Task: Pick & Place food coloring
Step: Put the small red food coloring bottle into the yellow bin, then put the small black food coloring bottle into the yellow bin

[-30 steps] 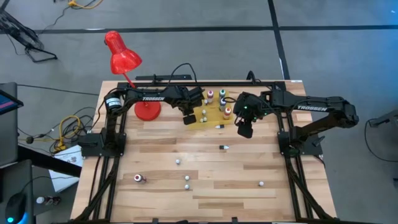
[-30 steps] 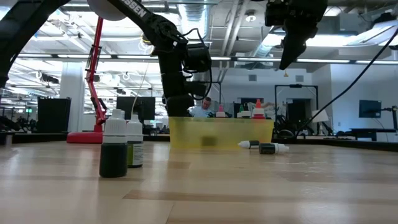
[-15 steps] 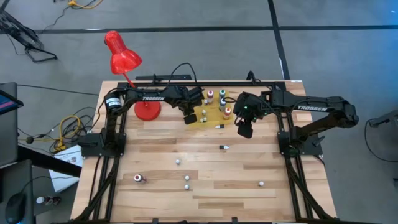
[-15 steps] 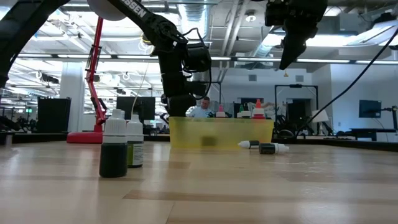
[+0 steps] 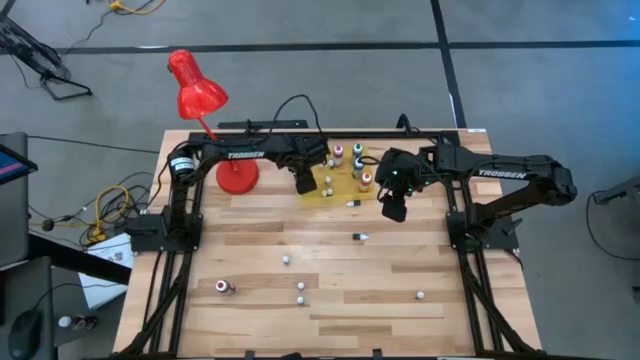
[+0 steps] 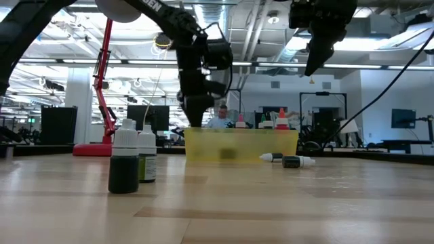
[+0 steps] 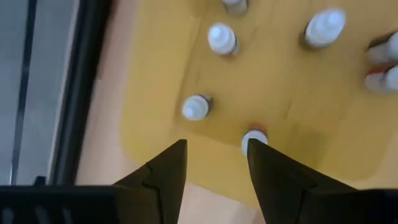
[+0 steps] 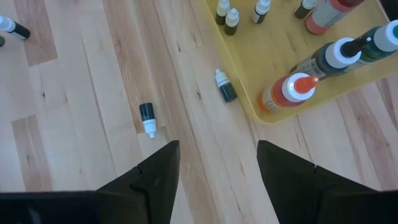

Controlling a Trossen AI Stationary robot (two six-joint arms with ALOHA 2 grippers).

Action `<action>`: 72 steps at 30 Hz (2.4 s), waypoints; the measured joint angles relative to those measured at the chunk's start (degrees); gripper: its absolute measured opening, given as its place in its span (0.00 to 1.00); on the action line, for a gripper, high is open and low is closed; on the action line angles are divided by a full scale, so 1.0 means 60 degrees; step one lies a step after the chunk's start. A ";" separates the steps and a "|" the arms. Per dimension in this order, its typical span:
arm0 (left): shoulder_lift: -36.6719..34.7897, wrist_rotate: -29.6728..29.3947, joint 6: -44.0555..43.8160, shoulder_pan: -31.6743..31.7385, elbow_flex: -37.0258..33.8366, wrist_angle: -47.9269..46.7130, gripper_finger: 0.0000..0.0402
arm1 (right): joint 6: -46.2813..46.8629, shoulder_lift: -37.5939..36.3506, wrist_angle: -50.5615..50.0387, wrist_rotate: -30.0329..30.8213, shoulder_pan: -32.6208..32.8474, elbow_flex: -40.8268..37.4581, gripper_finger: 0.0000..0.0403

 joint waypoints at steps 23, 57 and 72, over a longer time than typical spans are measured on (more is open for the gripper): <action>-0.0093 0.4238 -0.2239 -0.3996 0.2085 -0.5550 0.41 | 0.0073 0.0000 -0.0360 -0.0007 0.0015 0.0000 0.51; -0.4412 0.2652 -0.3364 -0.6120 -0.6433 0.3799 0.41 | 0.0080 0.0000 0.1422 -0.0025 0.0015 0.0000 0.51; -0.4390 0.1175 -0.3673 -0.6105 -0.6678 0.3887 0.41 | 0.0080 0.0001 0.2964 -0.0029 0.0015 -0.0004 0.51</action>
